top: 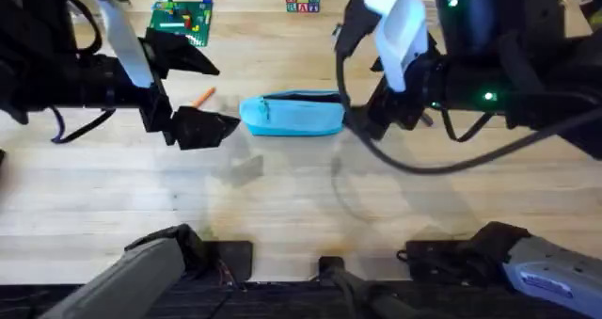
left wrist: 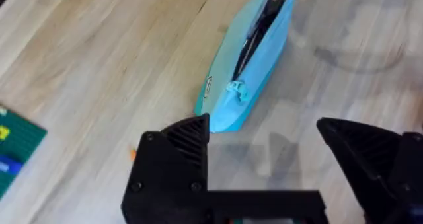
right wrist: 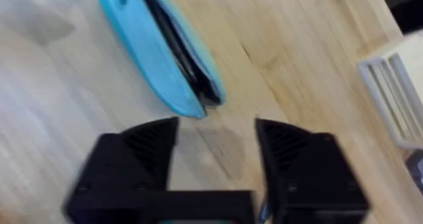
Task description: Unzip the bag, pick up the pens from the table one at a time and place them inside, then zip the bag closed.
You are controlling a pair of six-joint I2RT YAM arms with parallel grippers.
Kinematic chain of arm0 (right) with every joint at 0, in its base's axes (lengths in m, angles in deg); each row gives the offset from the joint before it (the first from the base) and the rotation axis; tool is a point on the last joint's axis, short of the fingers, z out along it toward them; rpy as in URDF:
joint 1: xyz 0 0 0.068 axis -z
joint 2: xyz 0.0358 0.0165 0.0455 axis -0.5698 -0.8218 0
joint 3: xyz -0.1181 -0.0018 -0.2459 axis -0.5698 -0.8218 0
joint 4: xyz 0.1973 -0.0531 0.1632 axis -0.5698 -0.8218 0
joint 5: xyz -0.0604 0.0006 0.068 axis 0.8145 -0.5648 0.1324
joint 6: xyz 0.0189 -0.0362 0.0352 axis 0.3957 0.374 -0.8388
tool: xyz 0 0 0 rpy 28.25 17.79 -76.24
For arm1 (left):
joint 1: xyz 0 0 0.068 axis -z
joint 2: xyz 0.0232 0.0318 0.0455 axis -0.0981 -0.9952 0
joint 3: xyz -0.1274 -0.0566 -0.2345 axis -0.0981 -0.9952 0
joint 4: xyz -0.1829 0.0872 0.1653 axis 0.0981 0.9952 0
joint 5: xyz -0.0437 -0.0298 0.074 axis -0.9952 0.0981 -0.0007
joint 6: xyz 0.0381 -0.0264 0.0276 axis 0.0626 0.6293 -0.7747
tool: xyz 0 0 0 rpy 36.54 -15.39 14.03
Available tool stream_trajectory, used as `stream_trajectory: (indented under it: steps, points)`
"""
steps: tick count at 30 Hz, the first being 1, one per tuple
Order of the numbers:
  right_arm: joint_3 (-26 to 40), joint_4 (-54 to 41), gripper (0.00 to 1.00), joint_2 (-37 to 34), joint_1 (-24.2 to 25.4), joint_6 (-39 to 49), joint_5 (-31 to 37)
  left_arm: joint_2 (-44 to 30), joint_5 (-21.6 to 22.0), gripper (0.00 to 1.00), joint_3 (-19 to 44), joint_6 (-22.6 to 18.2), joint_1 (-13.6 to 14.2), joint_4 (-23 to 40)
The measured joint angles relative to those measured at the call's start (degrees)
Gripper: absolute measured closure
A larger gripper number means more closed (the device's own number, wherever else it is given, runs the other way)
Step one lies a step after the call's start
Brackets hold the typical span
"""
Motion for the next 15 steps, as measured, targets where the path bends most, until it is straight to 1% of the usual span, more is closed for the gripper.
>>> stream_trajectory:
  steps: [4,5,6,9,13,15]
  points:
    - [0.0,0.2,0.776,0.0,4.5,0.0,0.0,4.8,2.4,0.005,0.0,8.4,0.0,0.0]
    - [0.0,0.2,0.900,0.0,5.5,-0.1,0.0,5.8,2.8,0.005,0.0,10.0,0.0,0.1]
    - [0.0,0.2,0.957,0.0,6.6,-0.1,0.0,7.2,3.2,0.005,0.0,12.1,0.0,0.1]
    - [0.0,0.2,0.972,0.0,8.4,1.5,-1.2,10.6,4.0,0.006,0.0,16.4,0.0,0.2]
    - [0.0,0.2,0.973,0.0,10.3,7.9,-6.7,14.8,4.4,0.005,0.0,21.2,0.0,0.4]
    - [0.0,0.2,0.973,0.0,11.3,11.2,-9.9,16.2,4.4,0.005,0.0,22.6,0.0,0.9]
